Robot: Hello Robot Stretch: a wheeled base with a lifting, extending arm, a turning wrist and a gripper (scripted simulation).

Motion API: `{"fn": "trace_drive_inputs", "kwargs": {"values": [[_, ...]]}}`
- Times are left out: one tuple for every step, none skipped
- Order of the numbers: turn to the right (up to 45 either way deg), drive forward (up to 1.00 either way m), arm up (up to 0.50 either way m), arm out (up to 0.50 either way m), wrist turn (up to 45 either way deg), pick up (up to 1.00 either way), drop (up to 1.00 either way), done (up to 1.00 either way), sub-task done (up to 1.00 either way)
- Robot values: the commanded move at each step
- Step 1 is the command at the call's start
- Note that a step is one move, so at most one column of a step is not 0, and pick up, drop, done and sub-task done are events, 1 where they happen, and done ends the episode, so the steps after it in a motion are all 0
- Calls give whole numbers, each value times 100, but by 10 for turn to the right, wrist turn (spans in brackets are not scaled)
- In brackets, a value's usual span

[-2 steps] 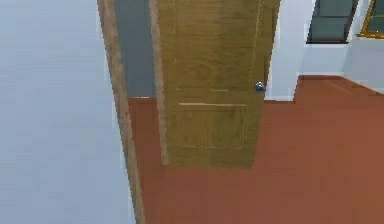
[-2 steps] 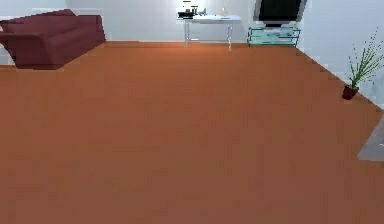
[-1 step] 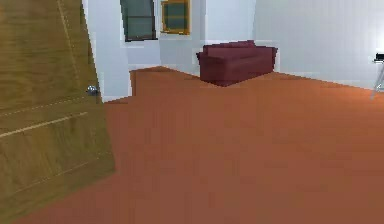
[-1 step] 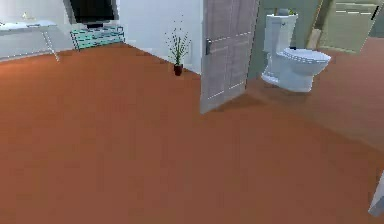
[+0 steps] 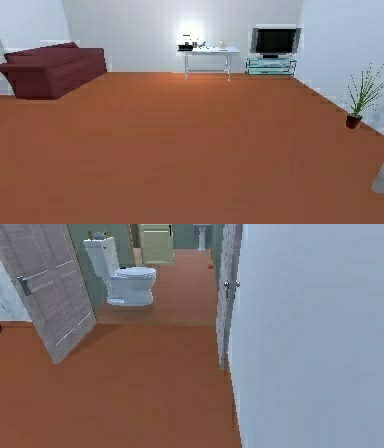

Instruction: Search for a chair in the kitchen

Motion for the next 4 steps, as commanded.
{"fn": "trace_drive_inputs", "kwargs": {"values": [[30,0,0,0,0,0,0,0,0],[0,25,0,0,0,0,0,0,0],[-450,0,0,0,0,0,0,0,0],[-420,0,0,0,0,0,0,0,0]]}}
